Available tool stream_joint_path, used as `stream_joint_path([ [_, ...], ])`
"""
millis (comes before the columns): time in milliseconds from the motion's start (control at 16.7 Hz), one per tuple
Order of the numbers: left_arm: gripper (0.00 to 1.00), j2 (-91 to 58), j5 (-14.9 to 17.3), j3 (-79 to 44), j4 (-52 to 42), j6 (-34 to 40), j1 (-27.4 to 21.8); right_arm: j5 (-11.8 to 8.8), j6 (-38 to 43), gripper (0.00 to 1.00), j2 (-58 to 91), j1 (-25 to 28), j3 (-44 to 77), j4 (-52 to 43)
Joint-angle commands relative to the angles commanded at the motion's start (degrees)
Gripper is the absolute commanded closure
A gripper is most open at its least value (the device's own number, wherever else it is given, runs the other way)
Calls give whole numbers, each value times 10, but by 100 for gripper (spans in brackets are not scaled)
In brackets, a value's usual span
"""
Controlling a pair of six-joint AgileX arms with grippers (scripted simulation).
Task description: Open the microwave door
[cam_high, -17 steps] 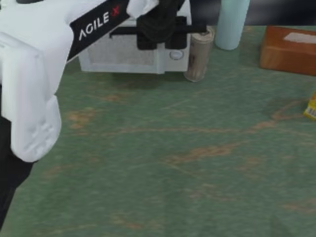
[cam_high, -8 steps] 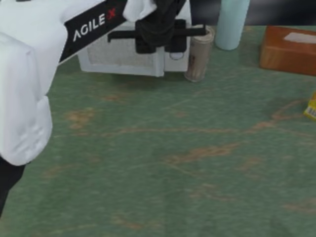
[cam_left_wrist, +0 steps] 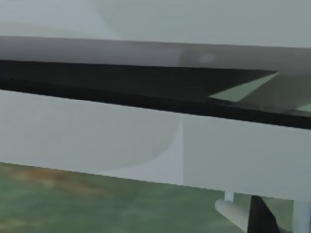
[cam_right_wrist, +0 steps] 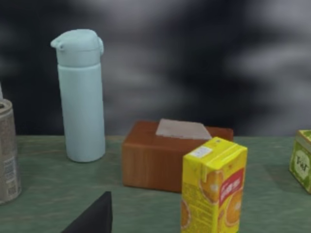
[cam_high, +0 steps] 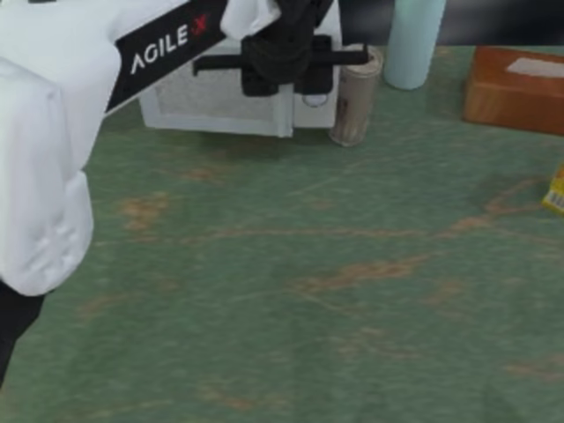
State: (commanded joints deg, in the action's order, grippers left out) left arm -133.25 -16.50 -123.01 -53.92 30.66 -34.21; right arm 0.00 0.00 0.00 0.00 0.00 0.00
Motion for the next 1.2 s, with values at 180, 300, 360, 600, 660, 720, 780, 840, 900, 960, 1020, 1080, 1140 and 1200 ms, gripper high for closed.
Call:
stream_joint_path([
  [180, 100, 0, 0, 0, 0, 0, 0, 0, 0, 0, 0, 0, 0, 0],
  [300, 100, 0, 0, 0, 0, 0, 0, 0, 0, 0, 0, 0, 0, 0],
  [360, 100, 0, 0, 0, 0, 0, 0, 0, 0, 0, 0, 0, 0, 0],
  [600, 100, 0, 0, 0, 0, 0, 0, 0, 0, 0, 0, 0, 0, 0],
  [660, 100, 0, 0, 0, 0, 0, 0, 0, 0, 0, 0, 0, 0, 0],
  [720, 100, 0, 0, 0, 0, 0, 0, 0, 0, 0, 0, 0, 0, 0],
  [780, 100, -4, 6, -3, 1, 4, -5, 0, 0, 0, 0, 0, 0, 0],
  [840, 100, -3, 6, -1, 3, 2, -5, 0, 0, 0, 0, 0, 0, 0],
  [900, 100, 3, 6, 8, 7, -3, -4, 0, 0, 0, 0, 0, 0, 0],
  [960, 100, 11, 8, 22, 14, -10, -2, 0, 0, 0, 0, 0, 0, 0],
  [1020, 100, 22, 10, 40, 23, -19, 0, 0, 0, 0, 0, 0, 0, 0],
  [1080, 100, 34, 14, 59, 32, -28, 1, 0, 0, 0, 0, 0, 0, 0],
  [1140, 100, 44, 18, 78, 42, -38, 2, 0, 0, 0, 0, 0, 0, 0],
  [1200, 100, 53, 21, 92, 50, -46, 3, 0, 0, 0, 0, 0, 0, 0],
])
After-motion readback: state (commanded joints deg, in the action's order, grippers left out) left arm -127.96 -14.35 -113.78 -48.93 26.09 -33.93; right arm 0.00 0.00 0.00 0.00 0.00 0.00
